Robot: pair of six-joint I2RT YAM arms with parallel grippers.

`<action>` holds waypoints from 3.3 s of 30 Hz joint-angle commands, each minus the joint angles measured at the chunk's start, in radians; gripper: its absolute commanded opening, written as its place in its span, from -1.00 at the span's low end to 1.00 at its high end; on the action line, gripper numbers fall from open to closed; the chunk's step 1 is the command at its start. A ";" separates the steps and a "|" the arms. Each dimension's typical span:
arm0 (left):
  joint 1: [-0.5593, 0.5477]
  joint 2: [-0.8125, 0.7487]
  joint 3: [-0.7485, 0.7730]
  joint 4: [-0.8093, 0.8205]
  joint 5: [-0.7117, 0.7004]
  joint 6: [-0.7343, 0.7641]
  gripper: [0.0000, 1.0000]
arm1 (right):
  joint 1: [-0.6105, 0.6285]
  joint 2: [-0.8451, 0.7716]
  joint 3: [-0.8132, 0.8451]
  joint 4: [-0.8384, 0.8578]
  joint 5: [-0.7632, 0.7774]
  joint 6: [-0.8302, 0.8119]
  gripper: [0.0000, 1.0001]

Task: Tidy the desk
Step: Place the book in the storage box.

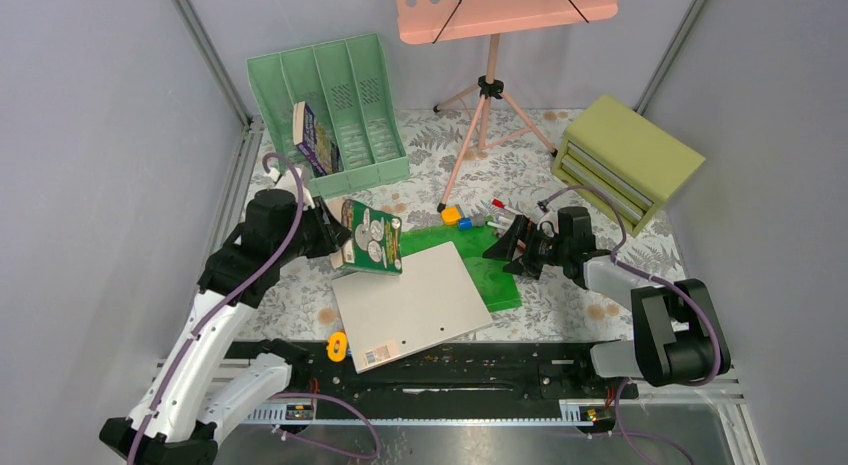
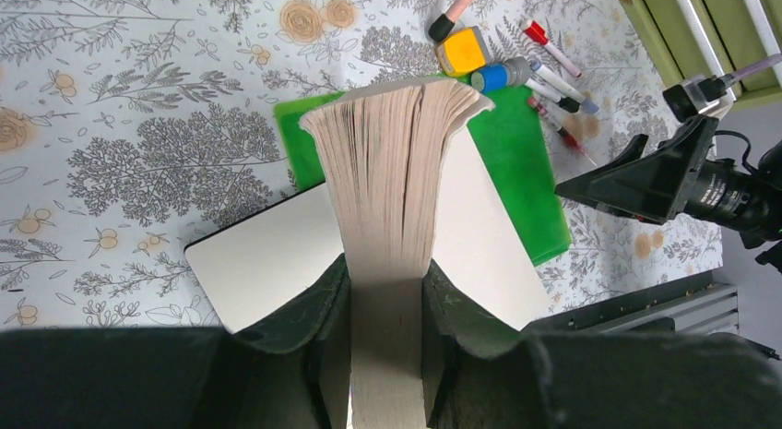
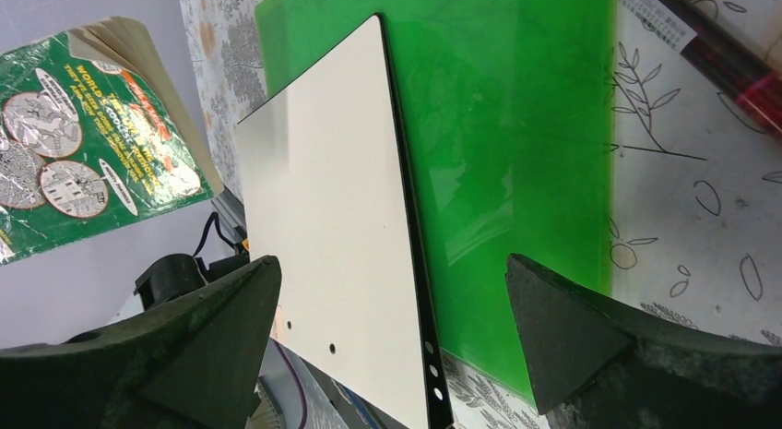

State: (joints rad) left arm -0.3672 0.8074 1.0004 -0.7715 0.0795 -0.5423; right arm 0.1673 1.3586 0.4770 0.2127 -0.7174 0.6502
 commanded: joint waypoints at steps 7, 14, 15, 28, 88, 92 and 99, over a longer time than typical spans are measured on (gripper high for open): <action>0.004 0.008 -0.015 0.127 0.079 -0.026 -1.00 | -0.005 -0.224 -0.054 -0.079 0.149 -0.032 0.99; 0.004 -0.001 -0.054 0.164 0.101 -0.072 -1.00 | -0.006 -0.433 -0.113 -0.134 0.269 -0.037 0.99; 0.004 0.001 -0.055 0.165 0.101 -0.074 -1.00 | -0.006 -0.459 -0.123 -0.140 0.281 -0.037 0.99; 0.004 0.023 -0.058 0.171 0.100 -0.082 -1.00 | -0.006 -0.543 -0.146 -0.160 0.331 -0.032 0.99; 0.005 0.333 0.504 0.083 -0.159 0.321 -0.95 | -0.005 -0.438 -0.132 -0.099 0.310 -0.019 0.99; 0.006 0.400 0.574 0.081 -0.153 0.333 -0.94 | -0.006 -0.438 -0.132 -0.099 0.311 -0.018 0.99; 0.023 0.521 0.725 0.034 -0.108 0.314 -0.94 | -0.006 -0.423 -0.129 -0.098 0.312 -0.019 0.99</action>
State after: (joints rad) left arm -0.3607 1.2999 1.5978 -0.8227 -0.0597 -0.2276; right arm 0.1642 0.9234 0.3225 0.0750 -0.4049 0.6304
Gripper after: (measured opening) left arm 0.261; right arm 0.993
